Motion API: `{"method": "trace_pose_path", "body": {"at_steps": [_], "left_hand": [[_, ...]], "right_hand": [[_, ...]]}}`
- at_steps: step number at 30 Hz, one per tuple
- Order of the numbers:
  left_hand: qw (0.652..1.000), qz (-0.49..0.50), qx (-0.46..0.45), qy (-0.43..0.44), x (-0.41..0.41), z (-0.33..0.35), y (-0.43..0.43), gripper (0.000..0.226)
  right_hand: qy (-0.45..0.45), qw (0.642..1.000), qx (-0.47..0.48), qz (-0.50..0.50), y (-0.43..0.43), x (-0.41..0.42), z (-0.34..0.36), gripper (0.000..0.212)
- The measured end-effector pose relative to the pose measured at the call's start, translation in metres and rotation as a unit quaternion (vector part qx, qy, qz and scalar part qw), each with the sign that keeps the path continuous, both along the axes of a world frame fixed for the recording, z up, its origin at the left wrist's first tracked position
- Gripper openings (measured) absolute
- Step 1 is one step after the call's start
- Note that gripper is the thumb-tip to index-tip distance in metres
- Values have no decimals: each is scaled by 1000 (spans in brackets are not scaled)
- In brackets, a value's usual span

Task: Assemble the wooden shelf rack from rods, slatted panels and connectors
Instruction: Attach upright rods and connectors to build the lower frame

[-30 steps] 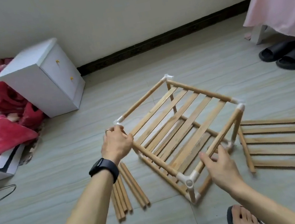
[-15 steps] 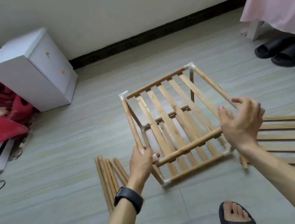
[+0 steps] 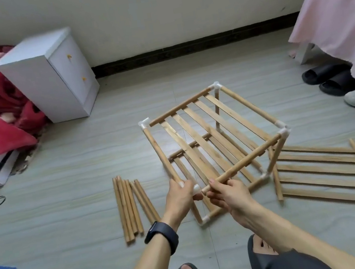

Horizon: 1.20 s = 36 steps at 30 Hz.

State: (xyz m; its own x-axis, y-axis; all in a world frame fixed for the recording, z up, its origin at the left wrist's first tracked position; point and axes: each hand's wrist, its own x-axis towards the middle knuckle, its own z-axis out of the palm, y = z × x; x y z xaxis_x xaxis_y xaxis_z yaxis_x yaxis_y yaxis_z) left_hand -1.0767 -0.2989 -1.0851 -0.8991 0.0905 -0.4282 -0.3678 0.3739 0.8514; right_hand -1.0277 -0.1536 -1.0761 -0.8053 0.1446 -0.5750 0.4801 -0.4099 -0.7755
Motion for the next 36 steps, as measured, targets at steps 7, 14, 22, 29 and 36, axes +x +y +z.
{"method": "trace_pose_path", "body": {"at_steps": [7,14,22,29,36], "left_hand": [[1000,13,0,2,14,-9,13,44],[996,82,19,8,19,-13,9,18],[988,152,4,11,13,-15,15,23],[987,154,1,38,10,-16,31,21],[989,131,-27,69,12,-20,44,31]], "right_hand": [[24,997,-45,-64,-1,-4,-9,16],[26,999,13,-29,-7,-4,-17,24],[17,999,-27,-28,-10,3,-20,30],[16,997,-44,-56,-4,-3,-19,23],[41,998,-1,-46,-4,-6,-24,24]]}}
